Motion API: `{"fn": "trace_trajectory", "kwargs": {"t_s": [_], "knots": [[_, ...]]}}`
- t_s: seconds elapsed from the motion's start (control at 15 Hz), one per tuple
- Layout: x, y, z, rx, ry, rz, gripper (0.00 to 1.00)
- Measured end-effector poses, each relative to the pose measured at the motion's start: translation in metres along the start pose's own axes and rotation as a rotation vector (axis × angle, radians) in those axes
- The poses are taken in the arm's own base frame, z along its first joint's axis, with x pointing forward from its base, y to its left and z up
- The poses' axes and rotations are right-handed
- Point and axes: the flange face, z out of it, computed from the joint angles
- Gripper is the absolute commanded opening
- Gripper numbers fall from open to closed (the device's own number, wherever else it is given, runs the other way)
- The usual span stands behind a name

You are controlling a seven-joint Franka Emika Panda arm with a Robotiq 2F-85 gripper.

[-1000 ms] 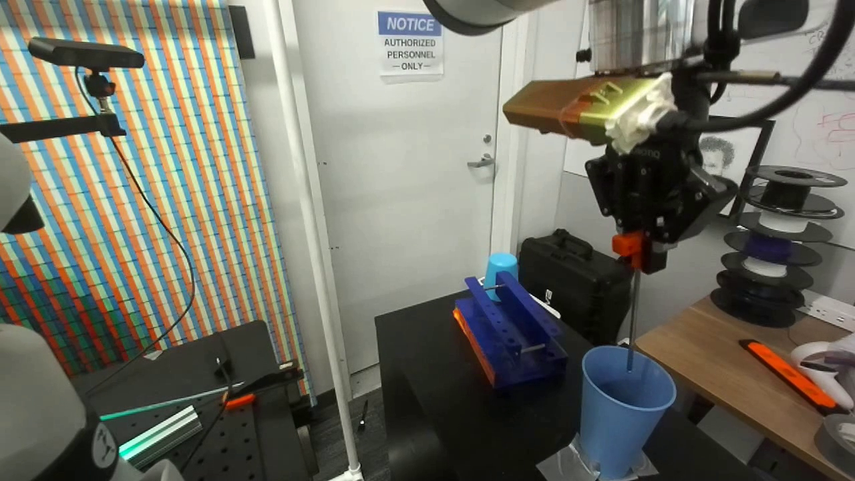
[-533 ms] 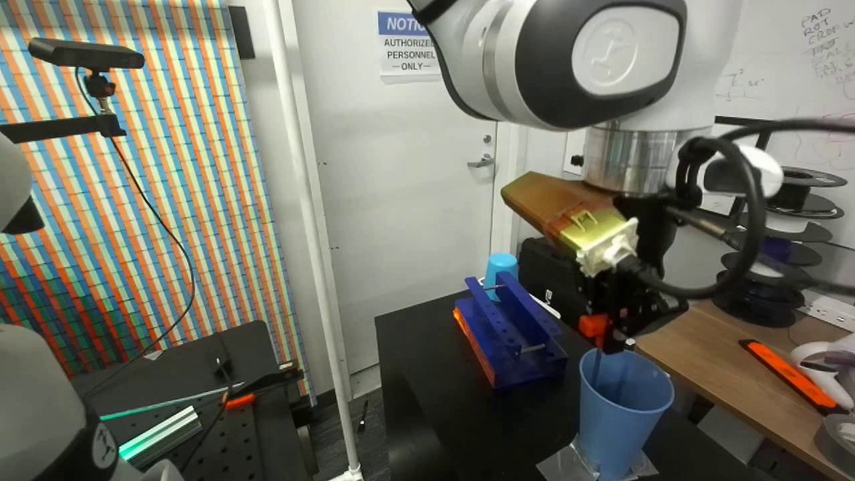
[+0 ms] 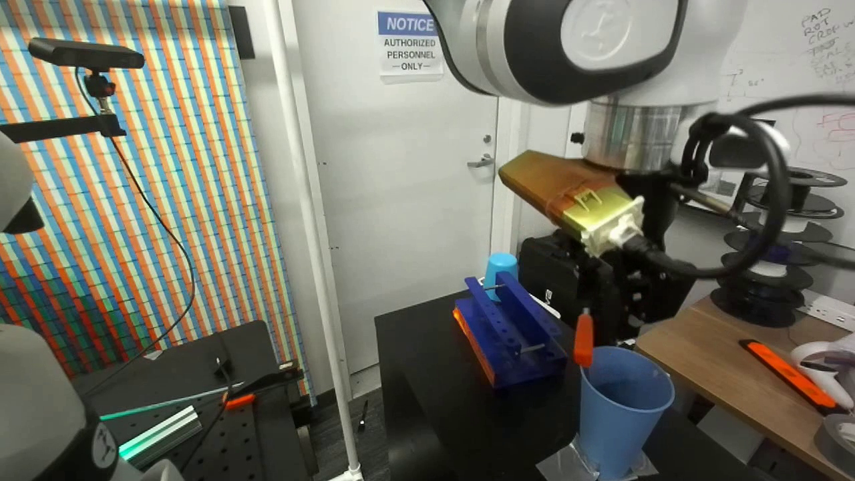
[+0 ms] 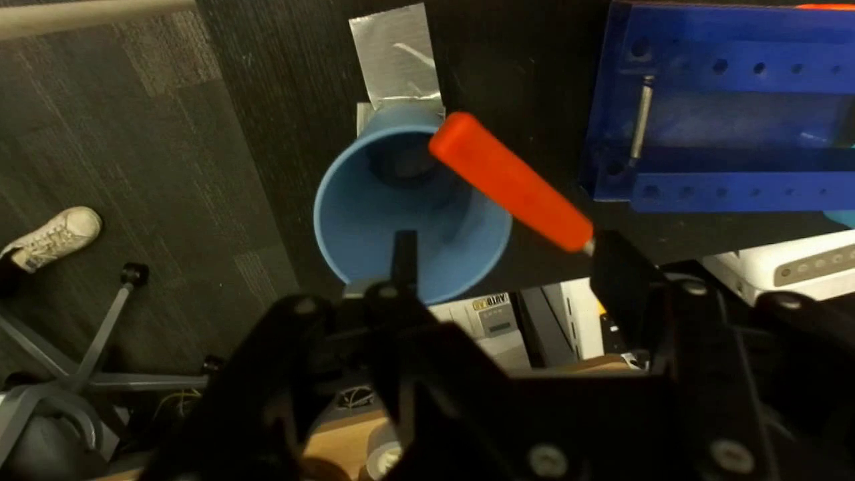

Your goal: Put the red object in the cup

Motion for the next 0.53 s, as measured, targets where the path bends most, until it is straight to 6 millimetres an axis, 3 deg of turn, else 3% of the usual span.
{"fn": "trace_trajectory", "kwargs": {"t_s": [0.13,0.33,0.53], "knots": [[-0.011,-0.010,-0.034,0.035,0.008,-0.049,1.00],[-0.046,-0.037,-0.080,0.135,-0.048,-0.169,1.00],[-0.078,-0.063,-0.104,0.216,-0.118,-0.256,0.99]]}}
